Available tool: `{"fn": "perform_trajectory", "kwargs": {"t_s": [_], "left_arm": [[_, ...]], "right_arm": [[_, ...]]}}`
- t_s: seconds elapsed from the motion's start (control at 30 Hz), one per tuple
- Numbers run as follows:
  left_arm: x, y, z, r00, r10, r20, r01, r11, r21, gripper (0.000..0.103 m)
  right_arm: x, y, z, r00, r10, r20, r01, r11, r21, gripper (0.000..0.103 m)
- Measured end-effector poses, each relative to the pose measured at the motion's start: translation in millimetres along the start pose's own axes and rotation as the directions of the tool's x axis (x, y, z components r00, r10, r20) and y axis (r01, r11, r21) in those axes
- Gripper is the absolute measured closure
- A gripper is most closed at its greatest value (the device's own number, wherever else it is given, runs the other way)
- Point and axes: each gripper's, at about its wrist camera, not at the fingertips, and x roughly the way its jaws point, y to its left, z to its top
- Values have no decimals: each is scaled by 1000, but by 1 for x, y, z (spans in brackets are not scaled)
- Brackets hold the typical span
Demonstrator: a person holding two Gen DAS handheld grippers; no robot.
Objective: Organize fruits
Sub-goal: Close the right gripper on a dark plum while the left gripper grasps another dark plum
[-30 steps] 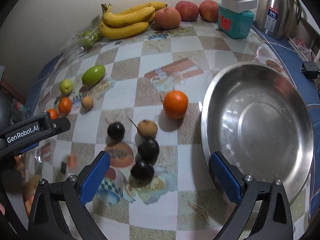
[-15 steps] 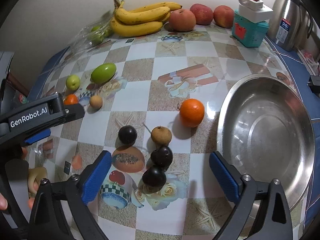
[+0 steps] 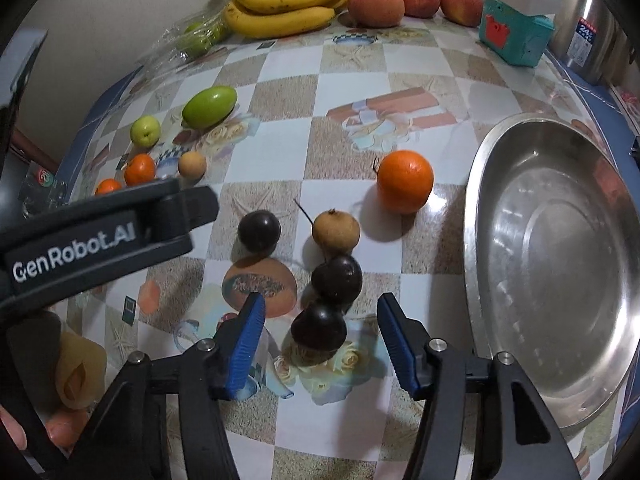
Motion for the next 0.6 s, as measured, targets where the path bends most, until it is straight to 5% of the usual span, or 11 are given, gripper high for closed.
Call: {"fn": "perform_trajectory", "kwargs": {"t_s": [0.6], "left_arm": [[22,-31,-3,992,-113,-53,118,989,88,50]], "right_arm": [[10,6,-2,999,15,-42,-16,1000,-17,60]]}}
